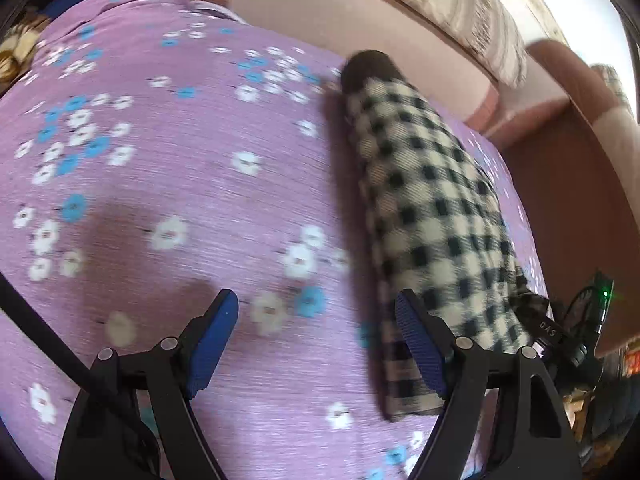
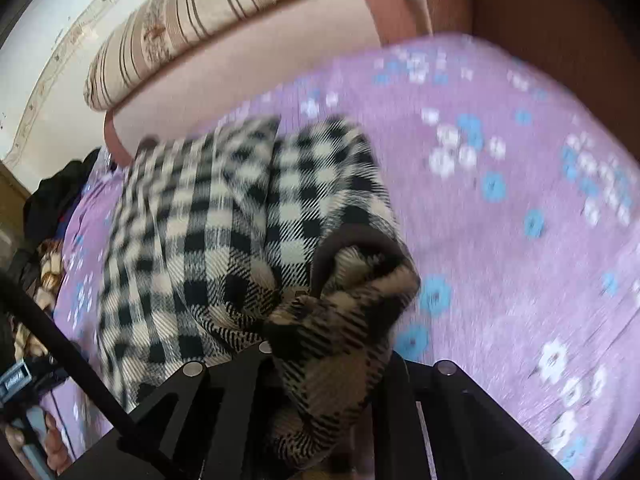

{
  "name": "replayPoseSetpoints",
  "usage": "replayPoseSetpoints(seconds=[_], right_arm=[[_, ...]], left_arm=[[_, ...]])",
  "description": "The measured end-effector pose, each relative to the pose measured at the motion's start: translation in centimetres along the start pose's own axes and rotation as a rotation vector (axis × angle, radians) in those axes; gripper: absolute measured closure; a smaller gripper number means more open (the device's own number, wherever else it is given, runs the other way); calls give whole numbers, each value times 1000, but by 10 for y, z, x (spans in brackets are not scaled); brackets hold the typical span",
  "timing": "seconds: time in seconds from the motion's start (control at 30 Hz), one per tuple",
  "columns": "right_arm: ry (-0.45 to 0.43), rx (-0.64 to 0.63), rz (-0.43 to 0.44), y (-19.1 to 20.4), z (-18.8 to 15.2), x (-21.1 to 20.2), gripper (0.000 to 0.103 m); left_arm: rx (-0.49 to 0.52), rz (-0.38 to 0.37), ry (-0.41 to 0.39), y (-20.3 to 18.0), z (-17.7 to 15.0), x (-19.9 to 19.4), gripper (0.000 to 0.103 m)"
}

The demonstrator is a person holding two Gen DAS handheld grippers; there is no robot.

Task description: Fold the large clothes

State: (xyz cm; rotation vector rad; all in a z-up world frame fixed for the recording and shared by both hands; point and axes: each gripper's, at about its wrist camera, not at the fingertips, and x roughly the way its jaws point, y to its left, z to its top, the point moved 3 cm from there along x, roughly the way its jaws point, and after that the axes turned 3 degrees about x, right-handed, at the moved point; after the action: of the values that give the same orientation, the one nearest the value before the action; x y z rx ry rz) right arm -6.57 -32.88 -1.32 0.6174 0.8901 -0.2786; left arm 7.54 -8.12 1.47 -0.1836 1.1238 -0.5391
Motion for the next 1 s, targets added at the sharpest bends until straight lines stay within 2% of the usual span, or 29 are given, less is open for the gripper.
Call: replayPoseSetpoints(seconds=[0.03, 0.1, 0.17, 0.23, 0.27, 0.33, 0.4, 0.47, 0.57, 0.63, 0.67, 0.7, 0.77, 0.87, 0.93, 1.0], right_arm=[[25, 3, 12, -2, -2, 2, 88], [34, 28, 27, -9, 2, -4, 75], [17, 74, 49, -21, 10, -23, 70], [-53, 112, 73, -31, 19, -47, 60], [-121, 129, 70, -36, 28, -62, 54], [-196, 125, 101, -33, 44, -75, 50], [-173, 80, 200, -10, 60, -66, 49], [-94, 16, 273, 15, 70, -42, 46], [-8, -76, 221, 47, 74, 5, 46], [59, -117, 215, 63, 69, 33, 49], [75, -122, 229, 66, 67, 41, 71], [86, -122, 255, 70, 66, 45, 84], [57, -129, 291, 79, 68, 35, 89], [-40, -142, 376, 83, 75, -4, 90], [-85, -121, 396, 70, 75, -29, 90], [-119, -99, 371, 44, 68, -52, 90]], left_arm=[[0, -6, 0, -4, 0, 2, 24], [6, -10, -5, -16, 1, 3, 24], [24, 10, -24, -26, -1, -1, 24], [40, 42, -56, -31, 1, -8, 24], [43, 57, -73, -33, 1, -11, 24], [41, 81, -97, -34, 1, -18, 24], [34, 89, -108, -34, 2, -22, 24], [34, 102, -110, -36, 1, -25, 24], [63, 135, -118, -41, -3, -29, 24], [82, 163, -126, -45, -2, -31, 24], [87, 174, -130, -46, -2, -32, 24], [89, 181, -135, -48, 0, -32, 24], [90, 184, -144, -53, 3, -32, 24], [100, 169, -157, -69, 10, -29, 24], [123, 145, -163, -87, 12, -24, 24], [156, 131, -163, -104, 12, -18, 24]])
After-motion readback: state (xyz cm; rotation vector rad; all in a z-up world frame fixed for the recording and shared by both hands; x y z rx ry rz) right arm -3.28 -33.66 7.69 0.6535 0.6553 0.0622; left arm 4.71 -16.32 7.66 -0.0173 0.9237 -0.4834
